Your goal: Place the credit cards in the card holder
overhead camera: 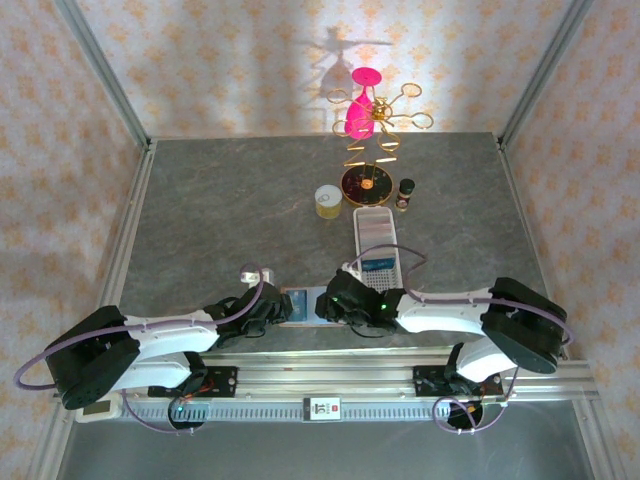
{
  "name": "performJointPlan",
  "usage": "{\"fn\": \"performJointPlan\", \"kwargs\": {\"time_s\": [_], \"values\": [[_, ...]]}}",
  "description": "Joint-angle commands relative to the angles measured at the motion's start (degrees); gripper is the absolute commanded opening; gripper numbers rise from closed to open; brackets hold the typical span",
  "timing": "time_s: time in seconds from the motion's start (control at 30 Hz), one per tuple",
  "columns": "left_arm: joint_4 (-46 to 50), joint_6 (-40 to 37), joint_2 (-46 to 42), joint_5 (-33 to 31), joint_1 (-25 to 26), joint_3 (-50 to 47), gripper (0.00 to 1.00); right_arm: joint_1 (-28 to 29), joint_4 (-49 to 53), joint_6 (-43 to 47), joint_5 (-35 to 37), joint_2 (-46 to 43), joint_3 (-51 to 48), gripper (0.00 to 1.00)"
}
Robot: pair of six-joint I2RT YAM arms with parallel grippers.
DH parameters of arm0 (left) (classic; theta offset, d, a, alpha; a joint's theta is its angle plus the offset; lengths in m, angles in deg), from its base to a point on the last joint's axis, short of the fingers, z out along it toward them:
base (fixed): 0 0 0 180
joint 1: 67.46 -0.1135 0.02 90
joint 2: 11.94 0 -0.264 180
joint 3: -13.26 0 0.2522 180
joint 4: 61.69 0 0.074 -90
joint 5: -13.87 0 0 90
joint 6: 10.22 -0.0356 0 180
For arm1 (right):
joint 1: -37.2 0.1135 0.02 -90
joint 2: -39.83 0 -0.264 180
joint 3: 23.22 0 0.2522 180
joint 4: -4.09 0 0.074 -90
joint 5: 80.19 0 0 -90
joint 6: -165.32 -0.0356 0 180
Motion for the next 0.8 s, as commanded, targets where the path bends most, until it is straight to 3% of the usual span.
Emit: {"fn": "performJointPlan", "kwargs": {"time_s": [0.0, 0.77], "values": [[3.5, 0.1, 5.2, 6.0, 0.4, -2.0, 0.26, 0.4, -3.1, -0.8, -0.5, 1.4, 0.3, 0.35], [2.9, 0.4, 5.3, 6.1, 0.5, -2.5, 0.26, 0.4, 2.2, -1.3, 3.4, 1.3, -0.6, 0.31]]}}
